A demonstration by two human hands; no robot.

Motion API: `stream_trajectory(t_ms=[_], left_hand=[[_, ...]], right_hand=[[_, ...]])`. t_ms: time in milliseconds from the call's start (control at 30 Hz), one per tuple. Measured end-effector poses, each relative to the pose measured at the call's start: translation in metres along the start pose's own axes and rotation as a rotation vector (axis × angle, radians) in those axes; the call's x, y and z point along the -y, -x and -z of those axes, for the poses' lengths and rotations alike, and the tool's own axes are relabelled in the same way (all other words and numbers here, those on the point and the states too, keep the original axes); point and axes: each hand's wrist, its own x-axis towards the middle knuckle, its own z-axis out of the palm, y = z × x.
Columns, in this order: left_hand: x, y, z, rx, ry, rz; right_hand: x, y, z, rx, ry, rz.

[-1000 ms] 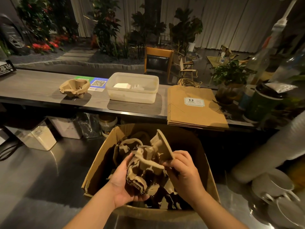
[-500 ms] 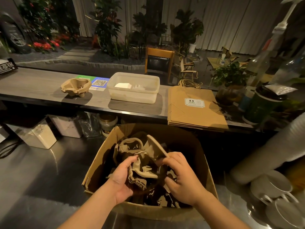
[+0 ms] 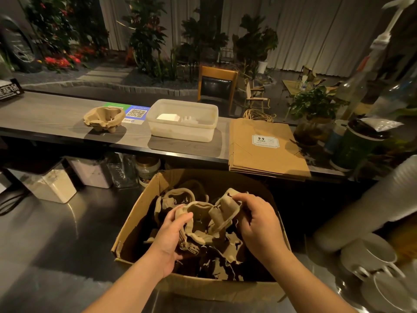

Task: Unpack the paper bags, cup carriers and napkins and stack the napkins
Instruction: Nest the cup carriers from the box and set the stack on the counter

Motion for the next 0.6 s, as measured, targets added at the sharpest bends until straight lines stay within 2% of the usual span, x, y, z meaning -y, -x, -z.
stream_trajectory(t_ms=[100, 367, 467, 600], left_hand=[[0.001, -0.002, 0.0, 0.021, 0.01, 0.003], [0.002, 0.001, 0.0, 0.057, 0.006, -0.059], [0.002, 0.002, 0.002, 0.09, -0.011, -0.07], [0.005, 0.001, 0.004, 0.144, -0.041, -0.089]], right_hand=[[-0.002, -0.004, -0.003, -0.09, -0.082, -0.04], [-0.004, -0.013, -0.014, 0.029, -0.481, -0.422], [-0.004, -0.012, -0.021, 0.073, -0.496, -0.488], [-0.003, -0.008, -0.027, 0.132, -0.427, -0.435]])
